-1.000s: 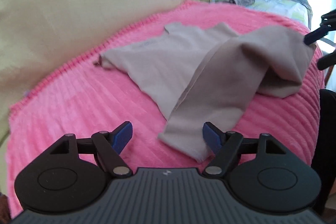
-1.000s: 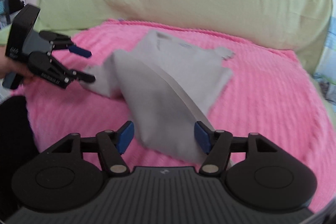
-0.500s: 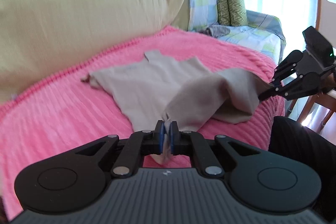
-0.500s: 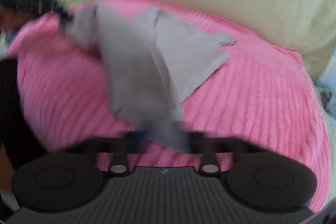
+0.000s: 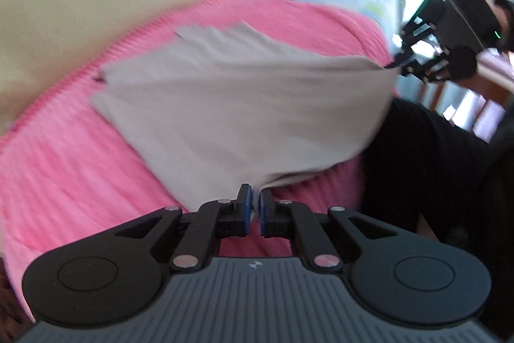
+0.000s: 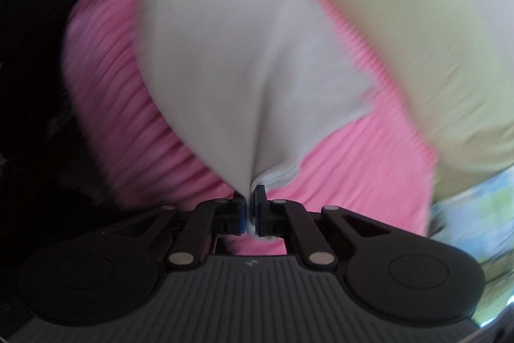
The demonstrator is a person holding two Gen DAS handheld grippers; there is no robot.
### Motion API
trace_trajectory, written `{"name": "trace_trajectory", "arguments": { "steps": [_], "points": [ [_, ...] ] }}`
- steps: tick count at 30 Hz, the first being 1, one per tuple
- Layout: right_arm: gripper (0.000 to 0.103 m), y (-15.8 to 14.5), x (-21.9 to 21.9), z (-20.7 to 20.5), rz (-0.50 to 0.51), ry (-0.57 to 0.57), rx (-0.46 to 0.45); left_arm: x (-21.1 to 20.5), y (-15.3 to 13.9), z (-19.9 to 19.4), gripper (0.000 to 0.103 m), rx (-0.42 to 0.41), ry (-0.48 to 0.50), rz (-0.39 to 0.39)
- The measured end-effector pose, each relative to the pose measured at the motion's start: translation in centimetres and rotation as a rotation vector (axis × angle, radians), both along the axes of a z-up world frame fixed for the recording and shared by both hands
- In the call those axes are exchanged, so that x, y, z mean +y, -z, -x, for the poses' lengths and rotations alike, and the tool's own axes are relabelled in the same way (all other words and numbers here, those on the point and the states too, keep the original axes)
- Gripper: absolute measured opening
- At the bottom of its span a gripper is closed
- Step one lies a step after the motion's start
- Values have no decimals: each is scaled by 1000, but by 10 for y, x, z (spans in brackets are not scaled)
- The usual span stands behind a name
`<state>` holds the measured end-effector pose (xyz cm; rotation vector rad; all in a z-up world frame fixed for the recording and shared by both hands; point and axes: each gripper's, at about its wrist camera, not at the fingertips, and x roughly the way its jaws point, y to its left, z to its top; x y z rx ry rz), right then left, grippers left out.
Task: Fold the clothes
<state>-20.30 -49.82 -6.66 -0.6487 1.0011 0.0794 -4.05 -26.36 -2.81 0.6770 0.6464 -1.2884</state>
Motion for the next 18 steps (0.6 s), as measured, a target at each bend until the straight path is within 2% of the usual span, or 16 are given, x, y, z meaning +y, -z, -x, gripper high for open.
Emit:
{"name": "trace_trajectory", "arguments": {
  "steps": [1,3,5,7,8,9,11,12,14,18],
  "points": [
    [6,2,-1,0,-18,14,25,-1,2,1,3,24,14,-12],
    [34,1,-2,3,-61,37,42,1,0,-2,5,47,22,-18],
    [35,-9,-5,8,-132,41,5,8,-7,-10,8,75,17,11],
    [36,-34,-19,8,-321,85,-97,18,-20,-25,21,102,-12,73],
    [41,-44,-27,8,-400,111,-145,22,-23,-29,30,104,-24,88],
    [48,-51,-38,5,-466,151,-203,25,-28,-37,33,98,-46,112],
    [54,-64,-62,-3,-584,245,-328,28,-35,-48,35,78,-85,144],
    [54,-66,-80,-10,-654,309,-377,25,-37,-57,40,62,-110,155],
    [54,-63,-109,-23,-752,394,-419,18,-40,-72,48,33,-153,169],
    [53,-35,-160,-68,-859,531,-445,-15,-33,-121,49,14,-303,165]
  ]
}}
